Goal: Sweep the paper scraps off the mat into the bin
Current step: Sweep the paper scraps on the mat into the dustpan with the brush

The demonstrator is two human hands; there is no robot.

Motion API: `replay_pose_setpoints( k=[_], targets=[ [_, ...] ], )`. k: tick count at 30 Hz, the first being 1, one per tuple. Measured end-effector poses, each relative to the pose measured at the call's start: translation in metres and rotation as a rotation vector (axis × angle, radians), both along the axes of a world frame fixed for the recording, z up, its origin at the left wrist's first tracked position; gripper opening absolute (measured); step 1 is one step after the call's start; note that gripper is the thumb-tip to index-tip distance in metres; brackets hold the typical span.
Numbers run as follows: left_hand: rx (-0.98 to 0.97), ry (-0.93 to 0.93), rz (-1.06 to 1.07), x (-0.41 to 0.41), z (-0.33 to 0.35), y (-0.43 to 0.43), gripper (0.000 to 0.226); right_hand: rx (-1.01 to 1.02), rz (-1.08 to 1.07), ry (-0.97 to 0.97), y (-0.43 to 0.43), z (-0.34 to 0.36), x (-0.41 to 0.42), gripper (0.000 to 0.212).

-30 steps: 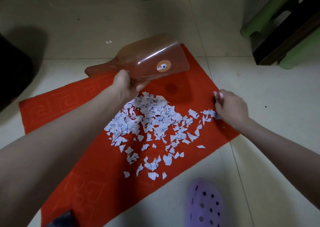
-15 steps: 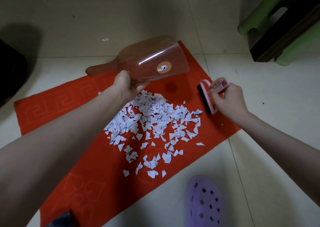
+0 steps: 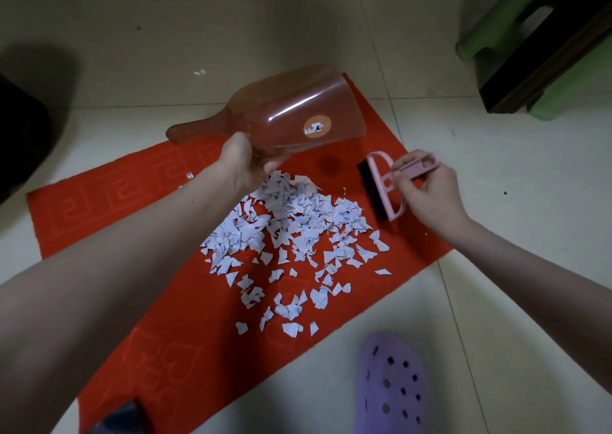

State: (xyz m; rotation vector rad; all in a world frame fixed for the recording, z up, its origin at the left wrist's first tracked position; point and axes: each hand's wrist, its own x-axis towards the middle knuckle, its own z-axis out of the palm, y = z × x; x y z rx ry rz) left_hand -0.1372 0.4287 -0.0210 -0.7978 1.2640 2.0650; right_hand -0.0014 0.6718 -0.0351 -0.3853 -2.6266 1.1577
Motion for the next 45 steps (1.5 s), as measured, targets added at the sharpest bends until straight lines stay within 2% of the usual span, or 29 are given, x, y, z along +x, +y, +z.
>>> replay_pose_setpoints(
  k=[3, 6, 9, 11, 13, 15, 17, 19, 23, 27, 29, 32, 34, 38, 40, 42, 45],
  targets=[
    [-0.008, -0.002, -0.011, 0.000, 0.000, 0.000, 0.036, 0.105, -0.064, -0.034, 0.012, -0.002, 0.002, 0.013],
    [0.007, -0.003, -0.007, 0.001, 0.002, 0.001, 0.037, 0.271, -0.093, -0.143, 0.017, -0.012, 0.007, 0.036],
    [0.027, 0.002, -0.002, 0.004, 0.004, 0.004, 0.038, 0.321, -0.025, -0.186, 0.008, -0.018, 0.008, 0.019],
    [0.022, 0.003, -0.005, 0.006, 0.004, 0.005, 0.038, 0.283, 0.057, -0.221, -0.001, -0.019, 0.008, 0.010],
    [0.010, 0.000, -0.016, 0.006, 0.003, 0.005, 0.038, 0.136, 0.091, -0.192, -0.008, -0.013, 0.007, 0.012],
    [0.004, 0.003, -0.023, 0.006, 0.003, 0.004, 0.039, -0.010, 0.043, -0.107, -0.009, -0.003, 0.005, 0.019],
    [0.001, 0.006, -0.023, 0.005, 0.003, 0.003, 0.039, -0.036, -0.030, -0.040, -0.001, 0.001, 0.004, 0.018],
    [0.010, 0.003, -0.020, 0.006, 0.004, 0.004, 0.039, 0.062, -0.119, -0.048, 0.011, 0.000, 0.006, 0.010],
    [0.020, -0.004, -0.024, 0.006, 0.007, 0.007, 0.039, 0.420, -0.295, -0.257, 0.029, -0.009, 0.016, 0.028],
    [0.021, -0.002, -0.032, 0.005, 0.007, 0.010, 0.039, 0.553, -0.271, -0.328, 0.039, -0.019, 0.033, 0.033],
    [0.021, 0.004, -0.031, 0.006, 0.008, 0.011, 0.038, 0.537, -0.228, -0.333, 0.036, -0.023, 0.040, 0.028],
    [0.024, 0.008, -0.034, 0.007, 0.009, 0.011, 0.038, 0.440, -0.143, -0.330, 0.022, -0.026, 0.052, 0.005],
    [0.027, 0.009, -0.035, 0.007, 0.010, 0.011, 0.038, 0.353, -0.113, -0.314, 0.014, -0.029, 0.060, 0.005],
    [0.023, 0.003, -0.026, 0.007, 0.009, 0.009, 0.037, -0.071, -0.158, -0.142, 0.004, -0.020, 0.054, 0.011],
    [0.021, -0.001, -0.026, 0.009, 0.007, 0.009, 0.036, -0.196, -0.211, -0.037, 0.005, -0.011, 0.046, 0.011],
    [0.013, 0.001, -0.031, 0.012, 0.006, 0.009, 0.034, -0.150, -0.248, -0.016, 0.009, -0.006, 0.043, 0.009],
    [0.011, -0.001, -0.032, 0.013, 0.008, 0.009, 0.031, 0.091, -0.262, -0.139, 0.019, -0.012, 0.050, 0.009]
  ],
)
